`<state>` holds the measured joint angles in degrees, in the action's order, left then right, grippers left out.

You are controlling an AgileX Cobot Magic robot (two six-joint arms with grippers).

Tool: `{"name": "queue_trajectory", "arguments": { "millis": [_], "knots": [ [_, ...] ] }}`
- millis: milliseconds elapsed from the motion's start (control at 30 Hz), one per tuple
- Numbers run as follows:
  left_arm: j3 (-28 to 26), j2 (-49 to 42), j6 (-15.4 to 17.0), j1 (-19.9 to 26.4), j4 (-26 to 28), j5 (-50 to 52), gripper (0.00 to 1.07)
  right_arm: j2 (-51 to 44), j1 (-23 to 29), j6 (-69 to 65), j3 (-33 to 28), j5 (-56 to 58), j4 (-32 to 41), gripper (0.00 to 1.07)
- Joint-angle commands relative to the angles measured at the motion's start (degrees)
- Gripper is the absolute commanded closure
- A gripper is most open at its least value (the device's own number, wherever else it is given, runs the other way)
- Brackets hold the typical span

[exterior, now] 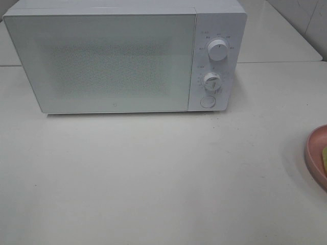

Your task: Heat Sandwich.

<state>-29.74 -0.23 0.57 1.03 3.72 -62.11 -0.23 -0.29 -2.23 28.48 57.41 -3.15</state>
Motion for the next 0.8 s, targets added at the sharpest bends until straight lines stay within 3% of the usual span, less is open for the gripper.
{"name": "queue_trajectory", "arguments": {
  "millis": [33,800],
  "knots": [
    [0.1,-1.4,0.5,0.2,-0.1,0.9,0.09,-1.6,-0.5,0.2,-0.1,-0.3,-0.1,0.31],
    [0.1,-1.4,0.5,0.2,-0.1,0.9,0.09,-1.6,-0.5,0.2,-0.1,-0.3,-0.1,0.31]
  ]
}}
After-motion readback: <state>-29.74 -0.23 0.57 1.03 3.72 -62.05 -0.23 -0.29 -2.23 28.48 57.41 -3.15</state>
